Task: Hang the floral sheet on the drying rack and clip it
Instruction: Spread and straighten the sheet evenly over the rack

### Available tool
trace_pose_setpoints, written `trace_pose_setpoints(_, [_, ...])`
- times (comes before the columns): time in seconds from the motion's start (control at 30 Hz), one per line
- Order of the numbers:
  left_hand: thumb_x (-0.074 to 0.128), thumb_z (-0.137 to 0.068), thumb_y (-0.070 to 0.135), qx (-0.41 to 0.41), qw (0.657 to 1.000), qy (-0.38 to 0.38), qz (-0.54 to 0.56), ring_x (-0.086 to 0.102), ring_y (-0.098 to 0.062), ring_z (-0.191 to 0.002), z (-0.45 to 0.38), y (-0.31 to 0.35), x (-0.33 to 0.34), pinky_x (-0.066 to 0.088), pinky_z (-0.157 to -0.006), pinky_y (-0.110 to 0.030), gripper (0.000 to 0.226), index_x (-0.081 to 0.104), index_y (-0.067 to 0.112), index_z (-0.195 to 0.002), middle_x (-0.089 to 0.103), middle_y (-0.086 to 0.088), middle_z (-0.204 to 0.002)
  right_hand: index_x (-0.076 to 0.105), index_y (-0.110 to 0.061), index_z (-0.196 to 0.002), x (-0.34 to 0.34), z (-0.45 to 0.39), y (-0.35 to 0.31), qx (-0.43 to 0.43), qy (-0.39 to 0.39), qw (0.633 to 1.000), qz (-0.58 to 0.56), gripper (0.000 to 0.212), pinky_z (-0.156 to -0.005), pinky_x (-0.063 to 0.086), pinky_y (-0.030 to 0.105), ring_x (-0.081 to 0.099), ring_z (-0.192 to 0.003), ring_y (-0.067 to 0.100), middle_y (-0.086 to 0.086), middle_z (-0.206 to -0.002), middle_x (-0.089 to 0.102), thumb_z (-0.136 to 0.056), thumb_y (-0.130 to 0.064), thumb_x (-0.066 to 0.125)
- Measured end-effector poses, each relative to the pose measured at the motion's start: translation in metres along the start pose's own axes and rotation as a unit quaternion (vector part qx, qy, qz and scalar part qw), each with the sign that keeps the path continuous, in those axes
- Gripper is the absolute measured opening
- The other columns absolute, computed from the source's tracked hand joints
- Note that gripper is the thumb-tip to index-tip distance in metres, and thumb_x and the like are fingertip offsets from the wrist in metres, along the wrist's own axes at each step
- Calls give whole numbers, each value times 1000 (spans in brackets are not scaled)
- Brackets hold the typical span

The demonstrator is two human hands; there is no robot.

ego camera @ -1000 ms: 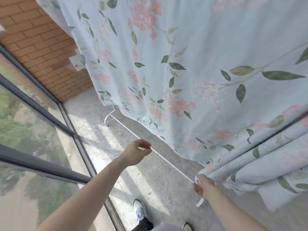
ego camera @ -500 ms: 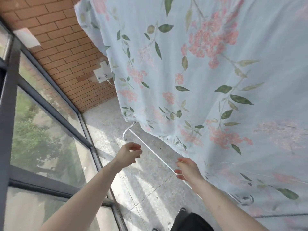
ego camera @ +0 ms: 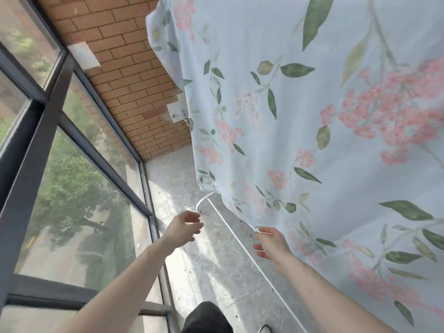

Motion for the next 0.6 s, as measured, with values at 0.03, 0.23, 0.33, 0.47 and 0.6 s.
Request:
trace_pose_setpoints(0.03, [73,-94,14,-6,1000,2,4,73,-17,-84,-8,2,-3,57,-65,-30,25,66,16,-117,70,-3,-113,58,-13,-127,2,-5,-5,2,0,1000,1,30,-74,62,35,73,-87,24,8,-110,65,-97,-14,59])
trace_pose_setpoints(0.23, [74,-92,12,-70,997,-5,32,71,-19,-83,-91,12,-21,60,-69,-35,26,63,16,-115,70,-9,-119,60,-14,-127,28,-57,-23,29,11,999,-6,32,-68,63,33,75,-91,26,5,-113,66,-97,-25,65])
trace_pose_setpoints(0.33, [73,-93,11,-92,996,-20,10,70,-19,-82,-138,15,-30,61,-74,-37,28,62,13,-118,69,-7,-113,60,-15,-129,53,-88,-30,53,19,998,-16,36,-65,62,31,75,-88,24,6,-113,66,-97,-29,68])
trace_pose_setpoints(0.47, [73,-91,12,-109,993,-52,-21,69,-20,-81,-208,14,-46,58,-66,-34,30,62,13,-118,69,-10,-115,59,-14,-133,93,-134,-41,90,30,995,-15,42,-63,60,31,75,-86,24,7,-111,66,-96,-31,69])
trace_pose_setpoints(0.6, [71,-92,10,-118,989,-76,-44,65,-19,-76,-282,1,-59,53,-54,-26,29,61,13,-119,66,-5,-105,57,-17,-134,136,-185,-55,113,43,993,0,41,-68,63,33,75,-89,23,5,-110,67,-97,-32,67])
Point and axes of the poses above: each hand's wrist, its own z-axis away from the middle knuckle, its own x-axis out of the palm, y = z × x, the point moved 4 cm from there along -z, towards the middle knuckle
